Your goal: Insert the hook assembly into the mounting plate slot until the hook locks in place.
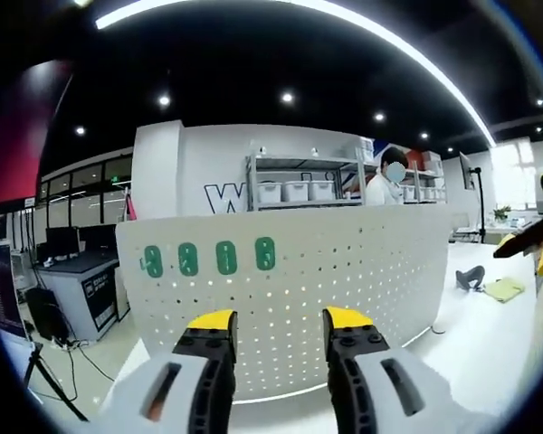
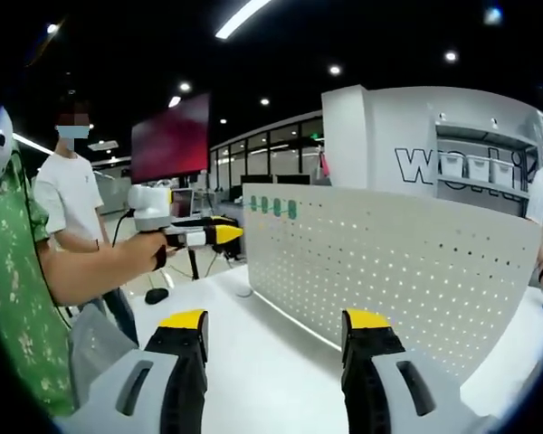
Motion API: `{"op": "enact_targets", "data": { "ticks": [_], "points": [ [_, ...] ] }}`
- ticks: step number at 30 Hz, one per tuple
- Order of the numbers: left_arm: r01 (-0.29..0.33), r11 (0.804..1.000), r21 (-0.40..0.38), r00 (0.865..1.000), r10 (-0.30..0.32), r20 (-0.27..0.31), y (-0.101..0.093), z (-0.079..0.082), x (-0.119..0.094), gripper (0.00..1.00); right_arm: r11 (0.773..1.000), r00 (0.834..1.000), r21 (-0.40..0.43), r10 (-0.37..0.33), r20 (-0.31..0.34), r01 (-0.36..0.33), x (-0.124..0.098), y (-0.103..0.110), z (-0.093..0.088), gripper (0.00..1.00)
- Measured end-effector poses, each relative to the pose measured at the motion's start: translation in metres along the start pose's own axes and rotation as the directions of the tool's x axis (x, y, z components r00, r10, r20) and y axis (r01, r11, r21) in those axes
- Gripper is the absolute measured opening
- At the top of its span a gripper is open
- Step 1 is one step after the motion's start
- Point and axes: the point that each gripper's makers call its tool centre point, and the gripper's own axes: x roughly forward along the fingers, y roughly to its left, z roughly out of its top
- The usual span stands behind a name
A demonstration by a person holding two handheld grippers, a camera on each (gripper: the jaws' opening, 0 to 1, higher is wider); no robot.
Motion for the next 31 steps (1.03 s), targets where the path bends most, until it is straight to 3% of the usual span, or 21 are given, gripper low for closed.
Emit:
{"op": "enact_targets", "data": {
  "ticks": [9, 15, 22, 26, 31],
  "points": [
    [0.053, 0.999, -0.002, 0.998, -0.053, -0.041, -0.02, -0.015, -0.052, 0.45, 1.0, 1.0, -0.003, 0.014, -0.001, -0.014, -0.002, 0.016, -0.003, 0.64],
    [0.061, 0.998, -0.019, 0.996, -0.062, -0.064, -0.023, -0.024, -0.083, 0.47, 1.0, 0.999, 0.0, -0.028, 0.016, 0.028, -0.004, 0.016, -0.003, 0.7],
    [0.067, 0.997, -0.026, 0.995, -0.069, -0.07, -0.025, -0.022, -0.099, 0.51, 0.995, 0.993, 0.048, -0.087, 0.077, 0.084, -0.006, 0.016, 0.006, 0.8],
    [0.077, 0.997, -0.023, 0.995, -0.078, -0.061, -0.028, -0.016, -0.105, 0.53, 0.983, 0.979, 0.075, -0.175, 0.107, 0.168, -0.011, 0.007, 0.011, 0.89],
    [0.093, 0.995, -0.032, 0.994, -0.094, -0.059, -0.031, -0.013, -0.107, 0.58, 0.972, 0.968, 0.055, -0.232, 0.091, 0.228, -0.012, 0.005, 0.006, 0.94]
  ]
}}
